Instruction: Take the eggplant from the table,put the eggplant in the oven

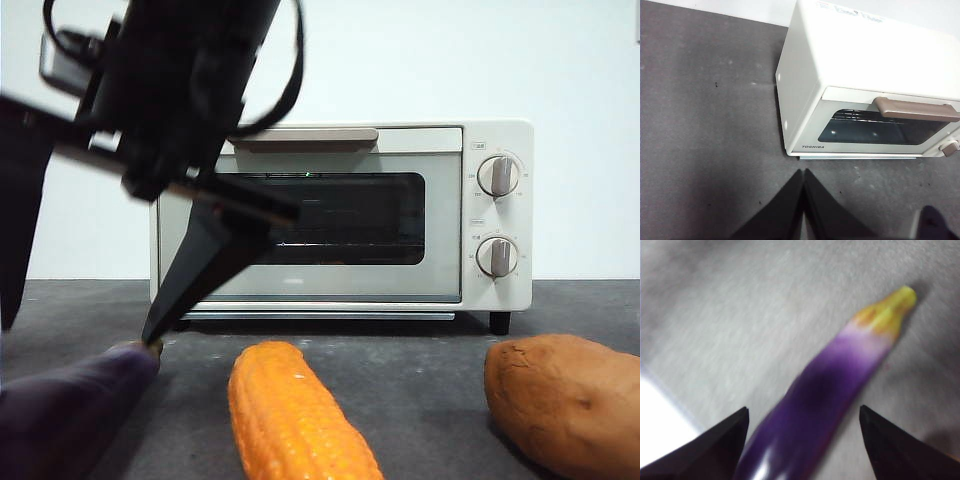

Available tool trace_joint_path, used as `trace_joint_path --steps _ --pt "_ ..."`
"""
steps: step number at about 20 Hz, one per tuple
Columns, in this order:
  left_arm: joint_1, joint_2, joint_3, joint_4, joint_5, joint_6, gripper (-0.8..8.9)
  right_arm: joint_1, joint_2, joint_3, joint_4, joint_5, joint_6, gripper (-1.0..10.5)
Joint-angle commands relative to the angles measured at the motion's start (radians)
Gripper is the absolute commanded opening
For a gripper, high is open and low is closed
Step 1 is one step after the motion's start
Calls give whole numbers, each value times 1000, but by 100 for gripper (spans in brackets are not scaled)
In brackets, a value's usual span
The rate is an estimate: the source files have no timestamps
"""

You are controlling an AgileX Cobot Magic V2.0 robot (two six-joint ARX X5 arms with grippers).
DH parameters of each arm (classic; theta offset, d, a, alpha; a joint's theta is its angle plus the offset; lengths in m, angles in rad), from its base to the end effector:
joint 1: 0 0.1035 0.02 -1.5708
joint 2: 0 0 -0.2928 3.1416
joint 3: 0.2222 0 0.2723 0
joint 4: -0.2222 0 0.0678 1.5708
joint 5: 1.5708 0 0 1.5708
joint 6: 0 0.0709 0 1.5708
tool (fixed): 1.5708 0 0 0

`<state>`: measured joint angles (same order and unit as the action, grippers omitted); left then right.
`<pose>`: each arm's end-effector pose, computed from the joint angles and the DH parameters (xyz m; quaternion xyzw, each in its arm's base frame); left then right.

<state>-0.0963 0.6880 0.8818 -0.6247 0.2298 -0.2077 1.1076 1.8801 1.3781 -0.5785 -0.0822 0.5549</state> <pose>0.1649 -0.0322 0.3423 -0.1141 0.2286 -0.1356 0.9573 0.1896 0.3927 0.1851 -0.0481 0.5627 0.3395 0.7522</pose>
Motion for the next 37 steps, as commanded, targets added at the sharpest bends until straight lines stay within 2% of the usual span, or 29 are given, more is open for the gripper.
trace_joint_path --steps 1,6,11,14,18,22,24,25,26,29,32,35,37 --pt "-2 6 24 12 -5 14 6 14 66 29 32 0 27 359" --pt "-2 6 24 11 -5 14 6 15 132 32 64 -16 48 356" --pt "-2 5 24 -1 -5 19 6 17 136 35 70 -22 79 180" --pt "-2 5 24 -10 -6 45 6 16 124 70 46 -31 77 166" --pt "-2 5 24 -3 -89 70 6 14 95 222 -207 -97 -68 166" --pt "-2 8 24 46 -100 73 6 15 49 383 -500 -81 -258 166" --pt "-2 19 24 76 -98 68 6 16 2 409 -622 13 -334 166" --pt "-2 32 25 89 -95 58 6 17 -30 409 -687 85 -362 166" --pt "-2 45 26 97 -87 56 6 17 -54 409 -735 151 -370 166" --pt "-10 109 28 142 -15 11 6 17 -146 407 -838 418 -373 166" --pt "-71 195 52 185 8 -10 6 16 -260 407 -838 583 -373 166" --pt "-166 296 105 215 7 -14 6 15 -376 407 -838 702 -373 166" --pt "-237 381 166 214 7 -13 6 15 -453 407 -838 717 -373 166"
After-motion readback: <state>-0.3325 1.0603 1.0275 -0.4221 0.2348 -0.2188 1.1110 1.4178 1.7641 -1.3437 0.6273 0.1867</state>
